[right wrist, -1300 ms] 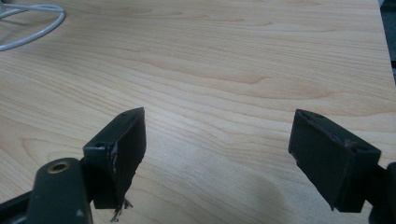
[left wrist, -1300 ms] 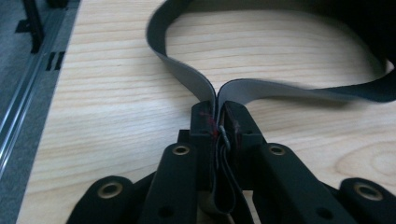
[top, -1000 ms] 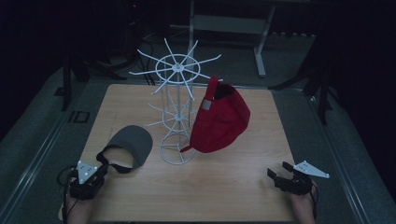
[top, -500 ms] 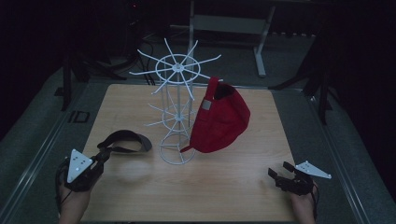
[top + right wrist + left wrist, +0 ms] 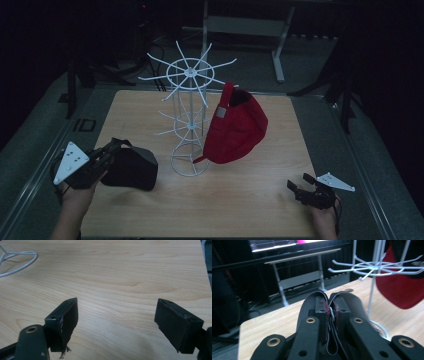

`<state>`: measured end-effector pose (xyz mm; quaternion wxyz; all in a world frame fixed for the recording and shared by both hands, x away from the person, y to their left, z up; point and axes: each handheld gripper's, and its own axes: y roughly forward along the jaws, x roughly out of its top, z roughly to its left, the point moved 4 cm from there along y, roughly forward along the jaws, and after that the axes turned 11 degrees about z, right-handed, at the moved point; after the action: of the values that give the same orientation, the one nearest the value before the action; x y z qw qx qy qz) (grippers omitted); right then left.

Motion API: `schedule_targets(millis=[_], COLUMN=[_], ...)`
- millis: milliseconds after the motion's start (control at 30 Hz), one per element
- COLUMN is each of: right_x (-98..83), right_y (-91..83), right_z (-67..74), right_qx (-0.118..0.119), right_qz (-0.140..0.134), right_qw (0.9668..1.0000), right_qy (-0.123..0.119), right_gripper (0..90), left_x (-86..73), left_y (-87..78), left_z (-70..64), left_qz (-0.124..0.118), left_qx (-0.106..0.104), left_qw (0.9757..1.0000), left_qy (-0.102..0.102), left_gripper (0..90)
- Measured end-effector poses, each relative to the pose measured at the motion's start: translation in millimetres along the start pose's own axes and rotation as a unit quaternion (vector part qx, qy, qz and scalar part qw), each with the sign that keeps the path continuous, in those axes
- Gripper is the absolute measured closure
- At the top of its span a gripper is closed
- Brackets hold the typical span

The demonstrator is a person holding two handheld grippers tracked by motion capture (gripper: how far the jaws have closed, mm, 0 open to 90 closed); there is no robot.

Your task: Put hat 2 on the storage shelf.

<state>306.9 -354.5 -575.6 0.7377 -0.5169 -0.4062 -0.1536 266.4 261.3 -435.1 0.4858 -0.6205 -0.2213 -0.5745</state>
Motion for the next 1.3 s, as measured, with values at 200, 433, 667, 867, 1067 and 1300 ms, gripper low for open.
schedule_targets(millis=[200,433,667,867,1067,1300], right_x=[-0.1,-0.3,-0.4,-0.4,-0.5,-0.4], right_y=[0.3,-0.7,-0.7,-0.4,-0.2,0.4], right_z=[1.3,0.2,-0.3,-0.1,0.2,0.1], right_qx=[-0.001,0.002,0.003,0.004,0.004,0.003], right_qz=[0.002,-0.003,-0.003,0.000,0.002,0.005], right_qw=[1.0000,1.0000,1.0000,1.0000,1.0000,1.0000], right_qy=[-0.003,0.003,0.004,0.004,0.004,0.005], right_gripper=[20.1,20.1,19.8,19.5,19.4,19.3], left_x=[11.3,36.3,73.7,101.8,120.1,147.7], left_y=[-16.3,-27.0,-32.8,-48.7,-60.3,-62.7], left_z=[-12.5,-14.1,-9.9,-17.5,-26.2,-35.8], left_qz=[-0.021,-0.044,-0.059,-0.090,-0.118,-0.135], left_qx=[-0.017,-0.033,-0.043,-0.046,-0.066,-0.084], left_qw=[0.9981,0.9953,0.9918,0.9867,0.9820,0.9767], left_qy=[0.055,0.080,0.105,0.127,0.132,0.144], left_gripper=[85.1,85.1,85.1,85.0,85.0,85.0])
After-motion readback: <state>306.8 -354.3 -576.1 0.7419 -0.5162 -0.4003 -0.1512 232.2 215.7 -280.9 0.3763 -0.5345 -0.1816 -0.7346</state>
